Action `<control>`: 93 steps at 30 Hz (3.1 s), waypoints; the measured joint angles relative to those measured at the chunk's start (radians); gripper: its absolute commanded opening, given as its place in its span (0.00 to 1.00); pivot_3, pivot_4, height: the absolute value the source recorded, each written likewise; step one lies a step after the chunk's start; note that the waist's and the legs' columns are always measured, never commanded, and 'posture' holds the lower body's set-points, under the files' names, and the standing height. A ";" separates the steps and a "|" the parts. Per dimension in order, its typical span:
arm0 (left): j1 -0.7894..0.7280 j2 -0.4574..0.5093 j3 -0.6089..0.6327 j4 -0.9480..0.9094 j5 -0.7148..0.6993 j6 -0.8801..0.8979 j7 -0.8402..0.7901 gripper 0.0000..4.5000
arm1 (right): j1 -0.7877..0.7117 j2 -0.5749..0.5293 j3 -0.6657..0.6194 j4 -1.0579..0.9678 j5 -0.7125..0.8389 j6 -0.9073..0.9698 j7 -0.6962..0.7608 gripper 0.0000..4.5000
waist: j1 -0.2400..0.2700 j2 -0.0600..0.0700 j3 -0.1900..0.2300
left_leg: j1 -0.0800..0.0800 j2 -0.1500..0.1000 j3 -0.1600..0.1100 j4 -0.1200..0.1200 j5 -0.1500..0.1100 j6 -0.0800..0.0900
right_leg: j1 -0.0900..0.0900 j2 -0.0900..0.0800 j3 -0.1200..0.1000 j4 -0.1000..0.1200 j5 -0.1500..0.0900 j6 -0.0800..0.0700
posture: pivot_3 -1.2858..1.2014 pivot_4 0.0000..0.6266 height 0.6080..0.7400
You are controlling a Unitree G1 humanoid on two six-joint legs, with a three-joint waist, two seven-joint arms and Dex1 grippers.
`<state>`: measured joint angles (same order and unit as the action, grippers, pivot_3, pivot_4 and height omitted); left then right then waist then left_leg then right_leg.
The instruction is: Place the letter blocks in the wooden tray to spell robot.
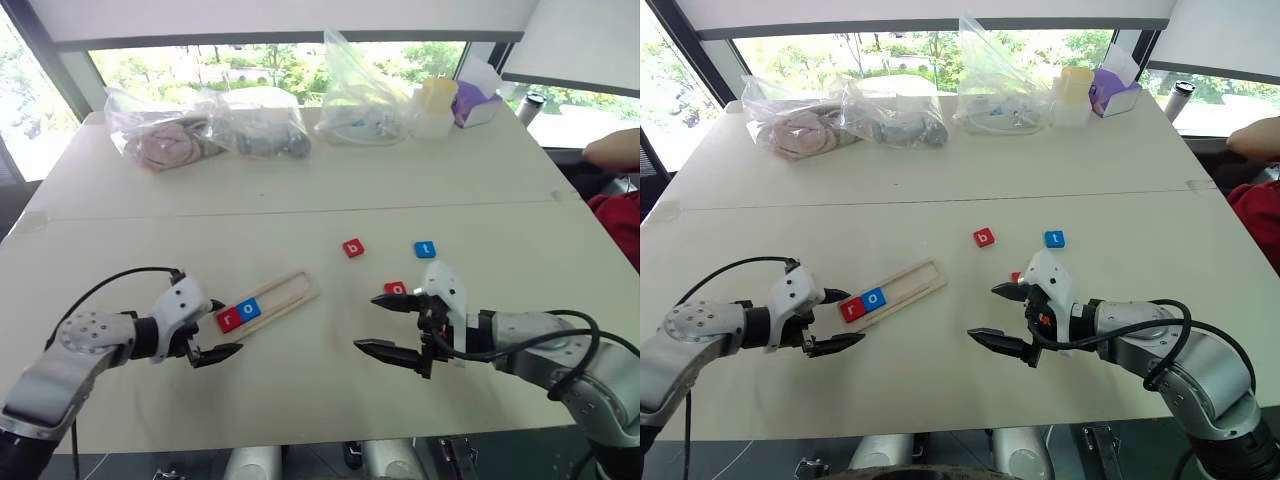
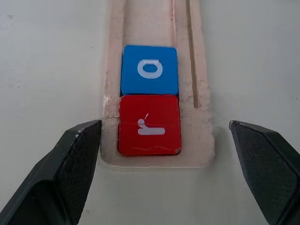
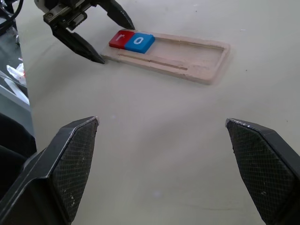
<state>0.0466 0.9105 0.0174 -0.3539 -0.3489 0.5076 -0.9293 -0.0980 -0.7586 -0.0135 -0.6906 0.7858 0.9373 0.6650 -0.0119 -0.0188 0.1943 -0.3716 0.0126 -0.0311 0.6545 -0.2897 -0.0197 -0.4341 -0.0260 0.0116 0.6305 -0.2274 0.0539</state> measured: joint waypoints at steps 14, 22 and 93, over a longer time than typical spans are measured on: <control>-0.022 -0.023 -0.016 0.057 0.053 -0.103 -0.038 0.69 | -0.009 -0.008 0.000 0.037 -0.029 -0.033 0.008 1.00 | 0.002 0.001 -0.001 | 0.000 0.000 0.000 0.001 0.000 0.000 | 0.001 0.000 0.000 0.000 0.000 0.000 | 0.52 0.24 1.00; -0.229 0.048 -0.123 0.225 0.125 -0.339 -0.289 0.69 | 0.000 -0.014 -0.018 0.095 -0.071 -0.078 0.021 1.00 | 0.001 0.001 -0.001 | -0.001 -0.001 0.000 0.004 0.000 0.000 | 0.001 0.001 0.000 0.001 0.000 0.000 | 0.52 0.24 1.00; -0.194 -0.138 0.255 -0.090 -0.358 0.307 0.133 1.00 | -0.418 0.573 0.116 0.534 -0.628 -0.003 -0.538 0.26 | -0.005 -0.001 0.000 | -0.003 0.004 0.003 0.009 -0.002 0.004 | -0.004 0.010 0.008 0.004 0.010 -0.003 | 0.52 0.24 1.00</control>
<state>-0.1477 0.7723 0.2727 -0.4436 -0.7073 0.8149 -0.7967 -0.5157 -0.1857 0.1023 -0.1569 0.1579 0.9340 0.1274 -0.0169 -0.0195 0.1940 -0.3748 0.0166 -0.0278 0.6632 -0.2922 -0.0153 -0.4385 -0.0158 0.0191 0.6342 -0.2177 0.0511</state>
